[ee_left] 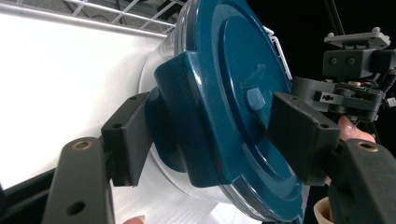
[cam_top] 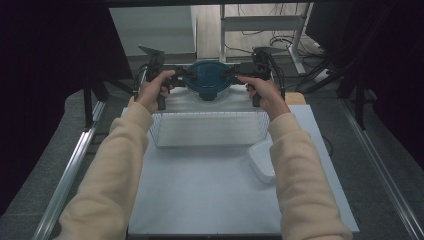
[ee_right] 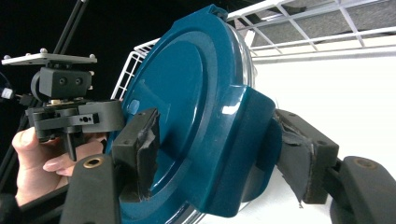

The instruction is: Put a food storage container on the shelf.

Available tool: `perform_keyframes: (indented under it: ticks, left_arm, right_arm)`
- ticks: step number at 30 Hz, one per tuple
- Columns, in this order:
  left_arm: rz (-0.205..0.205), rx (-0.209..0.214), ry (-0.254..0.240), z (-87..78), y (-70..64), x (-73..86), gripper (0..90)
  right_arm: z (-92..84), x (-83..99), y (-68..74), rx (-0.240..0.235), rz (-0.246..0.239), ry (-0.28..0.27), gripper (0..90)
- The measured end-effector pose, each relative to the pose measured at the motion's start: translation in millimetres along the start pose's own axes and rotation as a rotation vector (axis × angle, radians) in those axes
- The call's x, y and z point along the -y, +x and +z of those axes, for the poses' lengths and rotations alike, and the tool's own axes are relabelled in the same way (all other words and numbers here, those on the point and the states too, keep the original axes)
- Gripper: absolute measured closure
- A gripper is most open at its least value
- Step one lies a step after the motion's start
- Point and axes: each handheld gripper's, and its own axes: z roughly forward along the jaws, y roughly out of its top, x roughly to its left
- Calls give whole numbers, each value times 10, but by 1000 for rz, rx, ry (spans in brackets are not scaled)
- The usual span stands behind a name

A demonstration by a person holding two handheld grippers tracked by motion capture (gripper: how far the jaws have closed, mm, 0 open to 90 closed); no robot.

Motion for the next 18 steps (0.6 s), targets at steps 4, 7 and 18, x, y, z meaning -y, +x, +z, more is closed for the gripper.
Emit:
perform_keyframes:
  ticks: [4, 7, 18]
  left_arm:
    - [39, -26, -21, 7, -34, 28, 292]
    - [90, -71, -75, -36, -88, 58, 232]
    - [420, -210, -191, -564, -421, 637, 234]
  right_arm:
    - [8, 20, 57, 35, -43, 3, 275]
    - [-1, 55, 158, 125, -121, -22, 171]
    - [-469, 492, 484, 268, -414, -128, 130]
